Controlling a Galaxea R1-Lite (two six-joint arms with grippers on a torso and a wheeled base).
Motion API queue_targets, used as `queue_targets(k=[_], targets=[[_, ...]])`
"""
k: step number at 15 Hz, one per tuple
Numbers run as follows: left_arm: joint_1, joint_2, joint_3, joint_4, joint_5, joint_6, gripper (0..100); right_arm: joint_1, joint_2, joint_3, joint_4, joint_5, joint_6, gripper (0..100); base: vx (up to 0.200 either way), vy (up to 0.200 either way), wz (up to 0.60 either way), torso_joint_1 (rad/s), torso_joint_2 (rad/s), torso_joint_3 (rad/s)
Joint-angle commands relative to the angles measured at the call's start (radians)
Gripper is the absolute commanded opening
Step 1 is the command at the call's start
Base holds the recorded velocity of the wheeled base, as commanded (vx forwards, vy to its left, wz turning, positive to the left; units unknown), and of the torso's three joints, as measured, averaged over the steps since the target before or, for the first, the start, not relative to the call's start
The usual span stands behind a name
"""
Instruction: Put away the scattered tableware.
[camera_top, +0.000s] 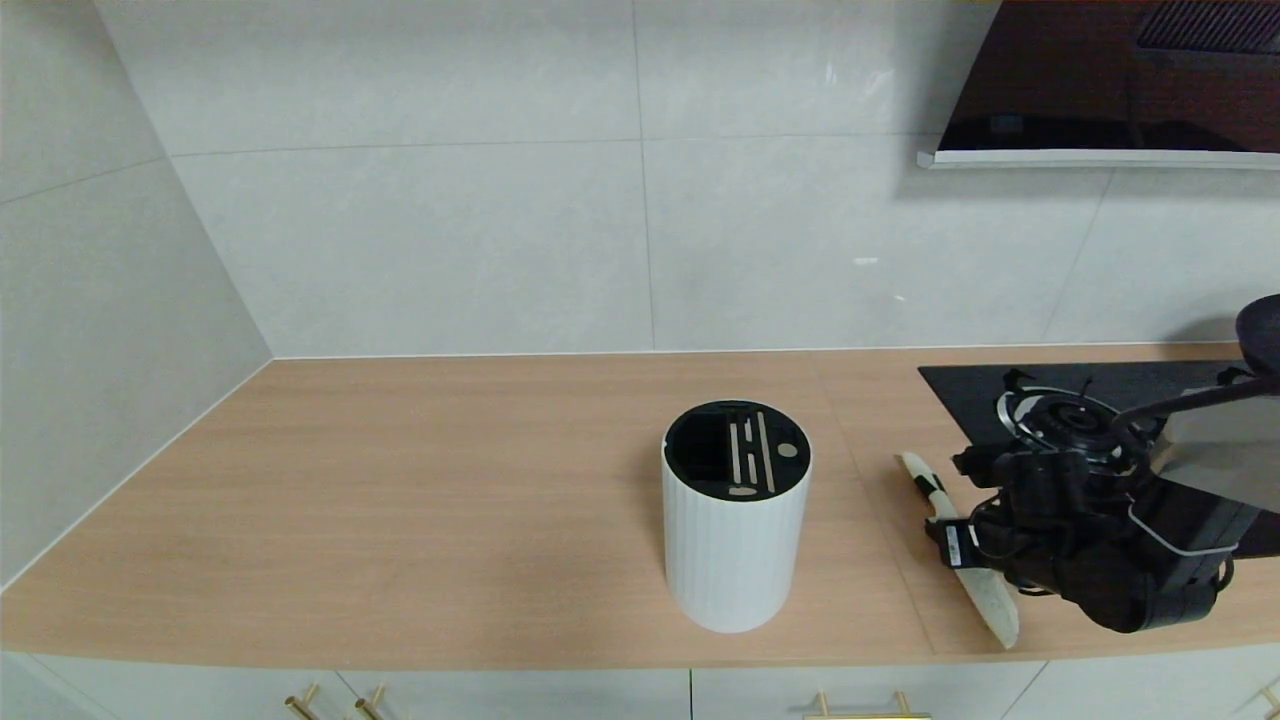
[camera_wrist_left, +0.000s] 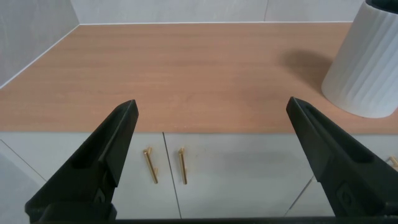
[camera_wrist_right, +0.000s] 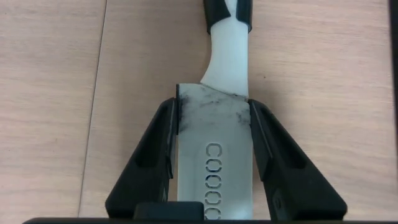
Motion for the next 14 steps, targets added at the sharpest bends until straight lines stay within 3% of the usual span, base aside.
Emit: queue_targets(k=[1,3,4,5,7,10,11,12,14], targets=[[0.0,0.0,0.0,-0.001,0.0,0.003,100,0.001,-0.128,0.027,-0.007,0.0,0.0,0,0.0,0.0,0.0,0.0,0.0,0.0],[0.0,0.0,0.0,-0.003,-0.004,0.037,100,0.006,-0.252,0.053,-0.007,0.009,-0.002,0,0.0,0.0,0.0,0.0,0.0,0.0],[0.0,0.003,-0.025,0.002,-0.021,0.087,100,0.02,-0.323,0.051,-0.007,0.022,-0.002,0,0.0,0.0,0.0,0.0,0.0,0.0],[0.0,0.043,-0.103,0.031,-0.061,0.115,100,0.04,-0.392,0.037,-0.002,0.041,-0.002,0,0.0,0.0,0.0,0.0,0.0,0.0],[-0.001,0.24,-0.307,0.115,-0.202,0.112,100,0.093,-0.493,-0.026,0.073,0.052,0.0,0,0.0,0.0,0.0,0.0,0.0,0.0],[-0.003,0.632,-0.566,0.12,-0.402,0.104,100,0.21,-0.566,-0.092,0.1,0.043,-0.005,0,0.0,0.0,0.0,0.0,0.0,0.0],[-0.015,0.735,-0.63,0.12,-0.435,0.097,100,0.274,-0.577,-0.119,0.107,0.022,-0.005,0,0.0,0.0,0.0,0.0,0.0,0.0],[-0.058,0.824,-0.675,0.115,-0.441,0.067,100,0.343,-0.6,-0.141,0.134,-0.018,-0.005,0,0.0,0.0,0.0,0.0,0.0,0.0],[-0.248,0.991,-0.723,0.016,-0.44,-0.049,100,0.481,-0.637,-0.144,0.211,-0.074,-0.005,0,0.0,0.0,0.0,0.0,0.0,0.0]])
